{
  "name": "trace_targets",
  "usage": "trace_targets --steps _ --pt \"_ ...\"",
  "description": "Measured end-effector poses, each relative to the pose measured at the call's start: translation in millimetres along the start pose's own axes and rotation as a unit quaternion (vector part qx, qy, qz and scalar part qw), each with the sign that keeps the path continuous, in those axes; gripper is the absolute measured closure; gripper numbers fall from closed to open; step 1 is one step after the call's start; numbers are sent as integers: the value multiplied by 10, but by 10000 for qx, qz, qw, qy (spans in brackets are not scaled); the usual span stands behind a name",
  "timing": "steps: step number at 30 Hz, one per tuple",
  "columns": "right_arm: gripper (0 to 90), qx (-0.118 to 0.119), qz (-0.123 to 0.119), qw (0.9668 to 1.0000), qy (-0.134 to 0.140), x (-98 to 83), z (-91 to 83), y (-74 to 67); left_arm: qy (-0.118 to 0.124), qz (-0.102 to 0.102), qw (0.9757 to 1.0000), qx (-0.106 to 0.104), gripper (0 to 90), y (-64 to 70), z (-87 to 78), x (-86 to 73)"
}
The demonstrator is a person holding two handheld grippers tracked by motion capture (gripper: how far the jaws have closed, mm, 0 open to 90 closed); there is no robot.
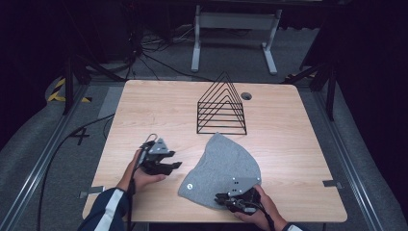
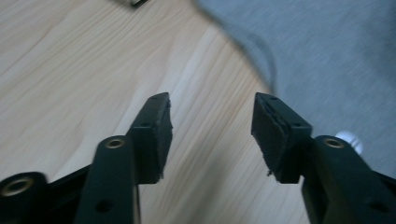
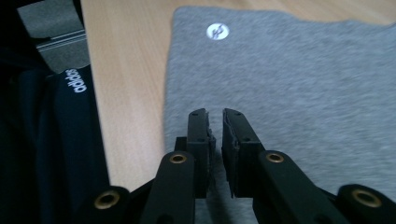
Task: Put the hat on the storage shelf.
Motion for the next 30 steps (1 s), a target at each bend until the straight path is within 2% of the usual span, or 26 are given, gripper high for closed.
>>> trace_targets --steps 1,2,3,4,5,8,10,12,13,14,15,19,23,25,26,27,28,30 --pt "830 0 0 10000 0 0 0 0 -1 125 9998 -123 558 41 77 135" --pt "835 8 -1 10000 -52 -19 13 -3 -30 243 9996 -149 558 78 138 239" --pt "836 29 3 10000 -29 -29 10 -2 -103 450 9987 -200 579 124 211 359" --pt "842 33 -22 10000 -51 -34 2 -3 -96 523 9982 -279 606 167 277 450" --pt "847 45 -28 10000 -64 -38 -5 -8 -135 685 9972 -261 627 215 353 548" --pt "872 61 -42 9999 -78 -57 -19 -10 -183 769 9959 -440 684 290 529 713" --pt "881 44 -50 9999 -92 -62 -24 -12 -248 840 9952 -432 706 311 587 755" --pt "894 58 -129 9998 -120 -85 -48 -23 -465 881 9942 -401 722 348 792 819" --pt "894 60 -148 9998 -133 -92 -56 -27 -465 881 9942 -401 727 348 792 819" --pt "894 60 -148 9998 -133 -92 -56 -27 -575 934 9932 -382 727 350 840 812" --pt "895 48 -128 9998 -148 -109 -74 -24 -789 979 9915 -336 734 350 899 781" --pt "896 7 -98 9998 -191 -146 -115 -2 -763 865 9925 -397 748 317 883 727" --pt "896 -53 -35 9997 -238 -183 -159 37 -915 1013 9900 -344 746 318 768 620" --pt "895 -167 47 9994 -296 -223 -210 99 -948 995 9901 -302 744 343 654 491" --pt "895 -167 47 9994 -296 -223 -210 99 -948 995 9901 -302 743 343 654 491" --pt "895 -220 126 9992 -307 -244 -233 138 -948 1019 9898 -313 743 358 614 446" --pt "895 -376 268 9983 -344 -277 -271 208 -937 992 9900 -360 743 383 576 395" --pt "895 -453 327 9978 -344 -293 -288 250 -959 1020 9895 -355 743 442 501 310"
Point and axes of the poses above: each handheld gripper's, and its own axes: z roughly forward along the jaws, x roughly out of its top, y roughly to its right, the point moved 3 cm from there along z, roughly forward along the jaws, and after that the axes turned 6 degrees about -y, right-handed, at the moved point
